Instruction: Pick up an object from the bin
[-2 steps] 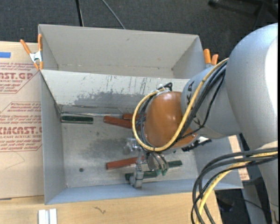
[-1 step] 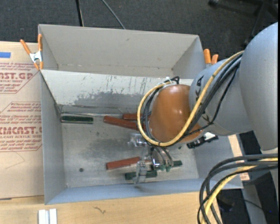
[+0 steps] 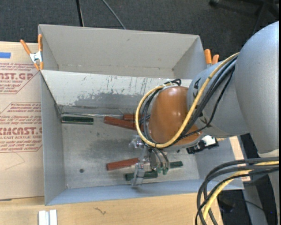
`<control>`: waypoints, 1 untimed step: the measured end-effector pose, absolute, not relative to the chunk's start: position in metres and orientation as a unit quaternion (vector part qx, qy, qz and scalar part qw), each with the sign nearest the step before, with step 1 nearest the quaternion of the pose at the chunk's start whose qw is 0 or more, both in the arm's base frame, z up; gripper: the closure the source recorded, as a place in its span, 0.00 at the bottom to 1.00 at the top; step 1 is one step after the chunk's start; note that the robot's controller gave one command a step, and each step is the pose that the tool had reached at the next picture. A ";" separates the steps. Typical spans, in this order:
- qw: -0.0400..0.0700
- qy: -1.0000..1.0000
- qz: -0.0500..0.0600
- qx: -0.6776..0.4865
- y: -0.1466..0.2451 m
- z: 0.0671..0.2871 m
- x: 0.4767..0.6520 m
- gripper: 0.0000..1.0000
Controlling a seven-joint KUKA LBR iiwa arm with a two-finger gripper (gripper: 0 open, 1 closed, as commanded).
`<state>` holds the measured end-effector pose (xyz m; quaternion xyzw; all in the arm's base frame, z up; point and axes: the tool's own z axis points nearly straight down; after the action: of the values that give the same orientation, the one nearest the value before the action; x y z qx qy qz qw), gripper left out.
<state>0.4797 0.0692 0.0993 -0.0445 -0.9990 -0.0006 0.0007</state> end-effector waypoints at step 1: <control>-0.001 -0.997 -0.001 -0.075 0.060 0.069 0.483 0.00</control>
Offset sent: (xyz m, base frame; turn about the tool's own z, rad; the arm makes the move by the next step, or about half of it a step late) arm 0.0029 -0.0099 -0.0293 0.0600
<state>0.4831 0.0601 0.0690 -0.0746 -0.9972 -0.0007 -0.0009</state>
